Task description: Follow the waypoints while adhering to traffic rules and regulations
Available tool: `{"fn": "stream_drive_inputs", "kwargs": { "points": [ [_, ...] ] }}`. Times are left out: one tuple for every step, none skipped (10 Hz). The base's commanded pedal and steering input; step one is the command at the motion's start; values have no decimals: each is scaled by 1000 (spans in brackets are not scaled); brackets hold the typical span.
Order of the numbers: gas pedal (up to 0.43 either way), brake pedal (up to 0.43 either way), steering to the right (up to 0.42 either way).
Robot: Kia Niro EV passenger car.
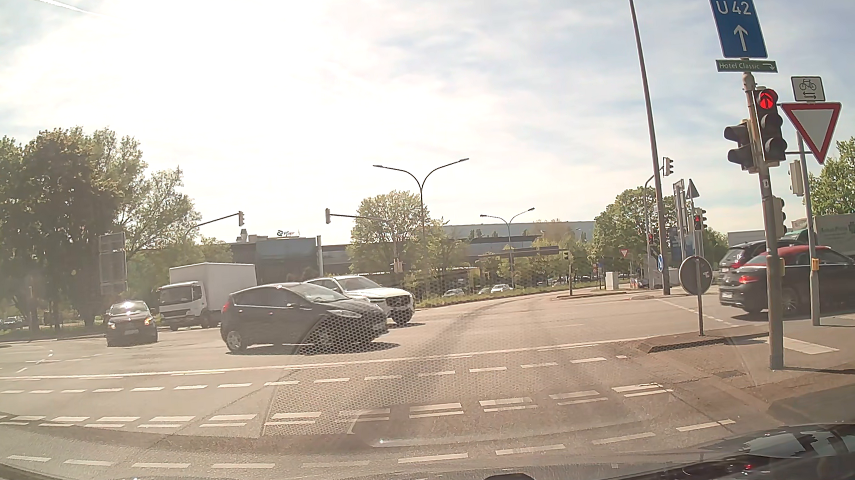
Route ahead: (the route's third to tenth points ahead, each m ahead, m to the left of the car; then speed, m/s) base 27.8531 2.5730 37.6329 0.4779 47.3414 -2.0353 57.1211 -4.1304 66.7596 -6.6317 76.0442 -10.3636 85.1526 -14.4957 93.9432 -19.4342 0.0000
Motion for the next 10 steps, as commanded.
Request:
{"fn": "stream_drive_inputs", "kwargs": {
  "points": [
    [0, 256, 12],
    [0, 256, 12],
    [0, 250, 13],
    [0, 256, 13],
    [0, 256, 13],
    [0, 256, 13],
    [0, 250, 13],
    [0, 256, 13],
    [0, 250, 13],
    [0, 256, 13]
  ]
}}
